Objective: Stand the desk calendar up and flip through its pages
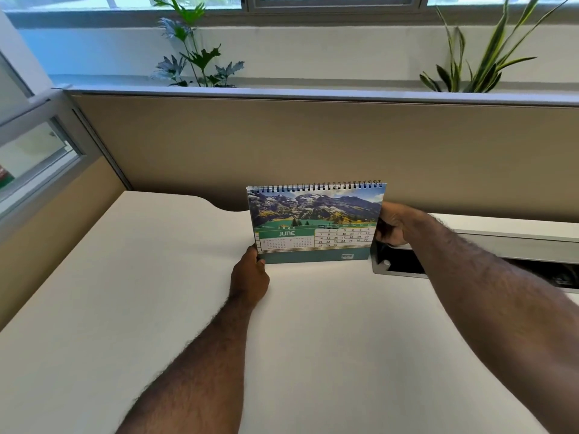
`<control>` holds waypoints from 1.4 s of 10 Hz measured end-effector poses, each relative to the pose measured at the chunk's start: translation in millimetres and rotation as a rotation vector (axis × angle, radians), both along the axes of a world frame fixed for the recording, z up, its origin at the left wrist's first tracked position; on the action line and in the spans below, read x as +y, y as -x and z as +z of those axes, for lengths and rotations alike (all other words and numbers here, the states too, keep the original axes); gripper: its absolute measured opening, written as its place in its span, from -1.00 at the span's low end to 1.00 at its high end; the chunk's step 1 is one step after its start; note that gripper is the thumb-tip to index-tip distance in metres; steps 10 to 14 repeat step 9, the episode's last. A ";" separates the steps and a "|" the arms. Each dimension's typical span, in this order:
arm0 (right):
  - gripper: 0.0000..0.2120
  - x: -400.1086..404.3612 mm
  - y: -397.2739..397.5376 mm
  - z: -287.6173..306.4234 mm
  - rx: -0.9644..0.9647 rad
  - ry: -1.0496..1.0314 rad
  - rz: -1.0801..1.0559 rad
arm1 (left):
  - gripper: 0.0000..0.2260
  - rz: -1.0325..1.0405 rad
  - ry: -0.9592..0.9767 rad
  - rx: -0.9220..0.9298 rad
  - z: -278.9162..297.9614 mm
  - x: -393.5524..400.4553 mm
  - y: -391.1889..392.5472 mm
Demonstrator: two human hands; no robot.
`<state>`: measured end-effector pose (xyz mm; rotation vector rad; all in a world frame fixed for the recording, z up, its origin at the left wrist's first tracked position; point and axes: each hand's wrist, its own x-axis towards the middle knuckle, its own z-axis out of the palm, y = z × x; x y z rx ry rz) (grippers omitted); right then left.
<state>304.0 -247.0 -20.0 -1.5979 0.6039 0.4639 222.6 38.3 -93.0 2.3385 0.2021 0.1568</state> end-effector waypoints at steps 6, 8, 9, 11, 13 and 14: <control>-0.53 -15.8 96.6 43.2 -0.495 0.888 0.012 | -0.20 0.050 0.178 0.216 38.6 -7.3 53.2; -0.56 29.3 156.2 21.5 -0.452 1.021 0.483 | -0.48 -0.219 -0.180 0.451 34.5 -14.6 106.0; -0.49 43.3 177.0 49.8 -0.445 1.006 0.560 | -0.53 -0.447 -0.268 0.449 73.3 -21.3 126.1; -0.49 43.3 177.0 49.8 -0.445 1.006 0.560 | -0.53 -0.447 -0.268 0.449 73.3 -21.3 126.1; -0.49 43.3 177.0 49.8 -0.445 1.006 0.560 | -0.53 -0.447 -0.268 0.449 73.3 -21.3 126.1; -0.49 43.3 177.0 49.8 -0.445 1.006 0.560 | -0.53 -0.447 -0.268 0.449 73.3 -21.3 126.1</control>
